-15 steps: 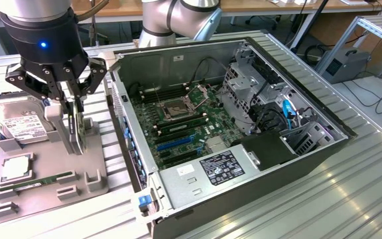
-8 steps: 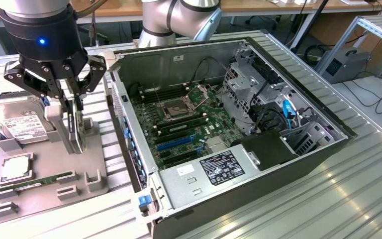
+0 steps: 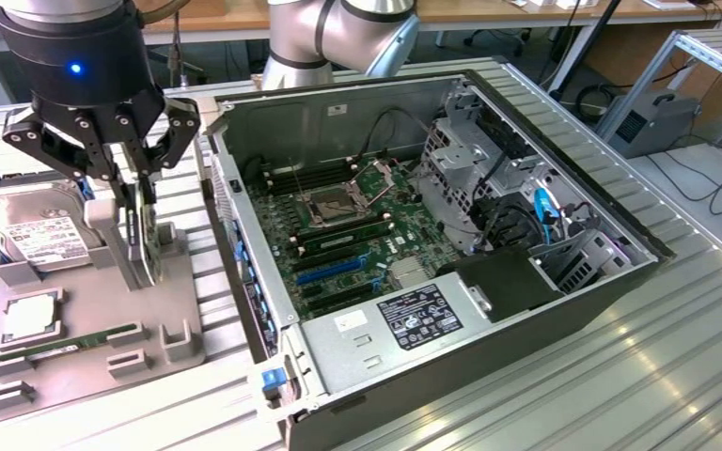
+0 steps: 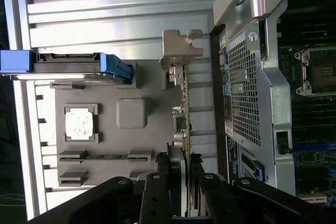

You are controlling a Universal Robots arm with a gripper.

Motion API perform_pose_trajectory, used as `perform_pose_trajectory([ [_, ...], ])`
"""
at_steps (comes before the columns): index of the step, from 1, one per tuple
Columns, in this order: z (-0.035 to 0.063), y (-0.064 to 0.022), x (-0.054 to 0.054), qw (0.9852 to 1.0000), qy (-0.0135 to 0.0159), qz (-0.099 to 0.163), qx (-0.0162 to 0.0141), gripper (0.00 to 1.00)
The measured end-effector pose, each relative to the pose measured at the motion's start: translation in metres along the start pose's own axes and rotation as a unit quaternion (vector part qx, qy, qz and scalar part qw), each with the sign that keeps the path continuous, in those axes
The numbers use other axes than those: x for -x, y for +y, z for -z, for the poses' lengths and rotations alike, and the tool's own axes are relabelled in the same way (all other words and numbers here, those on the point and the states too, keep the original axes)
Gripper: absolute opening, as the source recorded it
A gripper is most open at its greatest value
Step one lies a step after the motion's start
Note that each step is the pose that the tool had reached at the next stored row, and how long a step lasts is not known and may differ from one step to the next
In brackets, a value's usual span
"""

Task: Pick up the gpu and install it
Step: 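Pick up the gpu and move the gpu toward the slot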

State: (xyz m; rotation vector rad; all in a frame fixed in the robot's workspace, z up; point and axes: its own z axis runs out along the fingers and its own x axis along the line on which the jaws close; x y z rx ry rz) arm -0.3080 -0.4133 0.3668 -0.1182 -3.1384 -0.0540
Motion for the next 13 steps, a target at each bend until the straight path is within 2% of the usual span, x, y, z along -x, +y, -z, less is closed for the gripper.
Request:
perform_pose_trajectory([
  [13, 0.0127, 0.0004, 0.0, 1.0, 0.0, 0.0, 0.0, 0.27],
])
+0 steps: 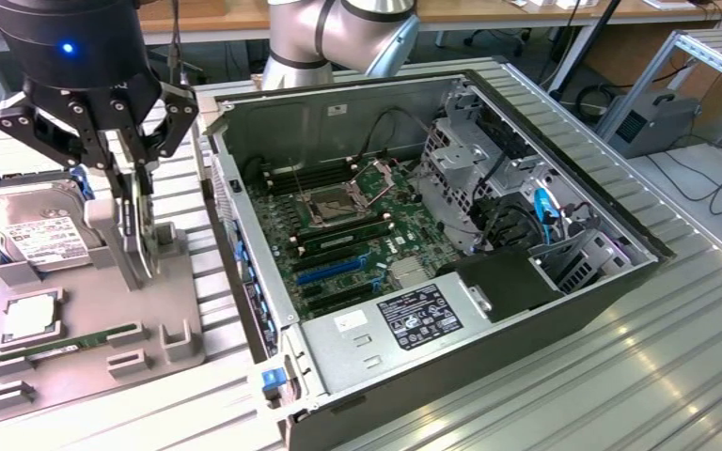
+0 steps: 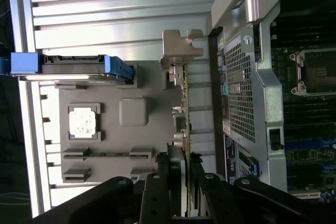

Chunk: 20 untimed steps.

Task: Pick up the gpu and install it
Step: 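Pick up the gpu and move the gpu toward the slot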

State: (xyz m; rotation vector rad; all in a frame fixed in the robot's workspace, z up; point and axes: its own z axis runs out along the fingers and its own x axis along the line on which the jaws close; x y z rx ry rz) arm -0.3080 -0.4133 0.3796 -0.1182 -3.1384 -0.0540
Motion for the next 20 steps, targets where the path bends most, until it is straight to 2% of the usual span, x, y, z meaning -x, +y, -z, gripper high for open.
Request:
perform_pose_trajectory([
  [20, 0.0133, 0.0005, 0.0, 1.0, 0.0, 0.0, 0.0, 0.27],
])
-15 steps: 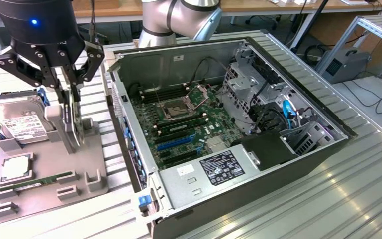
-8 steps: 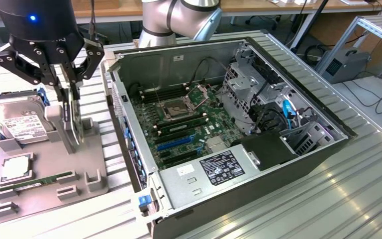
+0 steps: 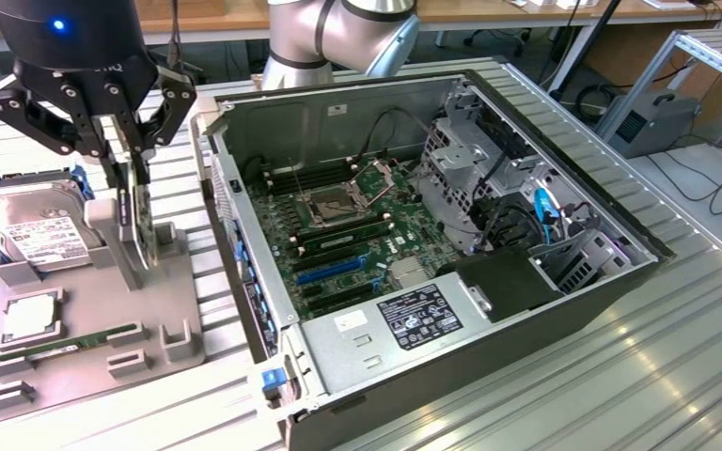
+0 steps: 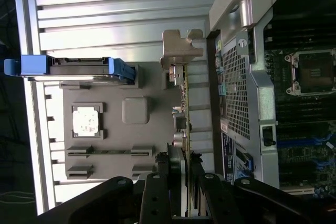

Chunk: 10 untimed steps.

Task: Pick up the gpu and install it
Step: 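Pick up the gpu and move the gpu toward the slot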

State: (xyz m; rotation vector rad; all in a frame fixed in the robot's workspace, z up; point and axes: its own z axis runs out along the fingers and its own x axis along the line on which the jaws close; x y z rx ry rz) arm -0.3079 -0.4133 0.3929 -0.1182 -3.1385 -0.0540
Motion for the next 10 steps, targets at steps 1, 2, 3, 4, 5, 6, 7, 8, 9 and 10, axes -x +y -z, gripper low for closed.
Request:
perform_pose_trajectory([
  [1, 0.0006, 0.0, 0.0, 1.0, 0.0, 0.0, 0.0, 0.27],
  [2, 0.0011, 0.0, 0.0, 1.0, 0.0, 0.0, 0.0, 0.27],
  [3, 0.0016, 0.0, 0.0, 1.0, 0.0, 0.0, 0.0, 0.27],
  [4, 0.0022, 0.0001, 0.0, 1.0, 0.0, 0.0, 0.0, 0.27],
  [5, 0.0028, 0.0001, 0.0, 1.0, 0.0, 0.0, 0.0, 0.27],
  [6, 0.0034, 0.0001, 0.0, 1.0, 0.0, 0.0, 0.0, 0.27],
  [7, 0.0039, 0.0001, 0.0, 1.0, 0.0, 0.0, 0.0, 0.27],
  [8, 0.0045, 0.0001, 0.0, 1.0, 0.0, 0.0, 0.0, 0.27],
  [9, 0.005, 0.0002, 0.0, 1.0, 0.0, 0.0, 0.0, 0.27],
  [10, 0.0055, 0.0002, 0.0, 1.0, 0.0, 0.0, 0.0, 0.27],
])
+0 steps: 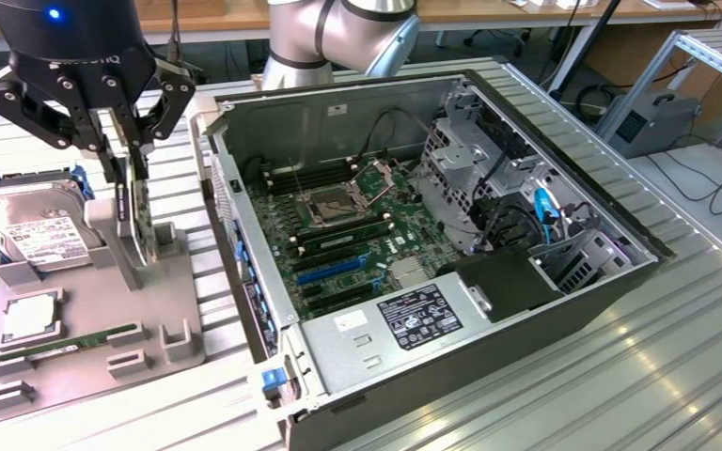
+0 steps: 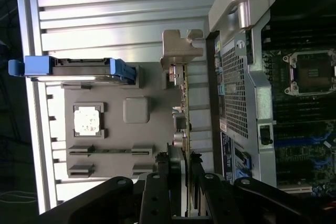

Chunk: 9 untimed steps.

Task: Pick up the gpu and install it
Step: 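Pick up the gpu and move the gpu toward the slot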

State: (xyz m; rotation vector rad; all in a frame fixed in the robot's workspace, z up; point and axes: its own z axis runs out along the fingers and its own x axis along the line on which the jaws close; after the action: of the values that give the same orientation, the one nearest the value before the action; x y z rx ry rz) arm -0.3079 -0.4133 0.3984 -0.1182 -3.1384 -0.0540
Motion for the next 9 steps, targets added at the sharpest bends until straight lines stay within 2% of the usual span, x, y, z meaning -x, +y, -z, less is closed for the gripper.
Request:
perform_pose_trajectory([
  [9, 0.0052, 0.0002, 0.0, 1.0, 0.0, 0.0, 0.0, 0.27],
])
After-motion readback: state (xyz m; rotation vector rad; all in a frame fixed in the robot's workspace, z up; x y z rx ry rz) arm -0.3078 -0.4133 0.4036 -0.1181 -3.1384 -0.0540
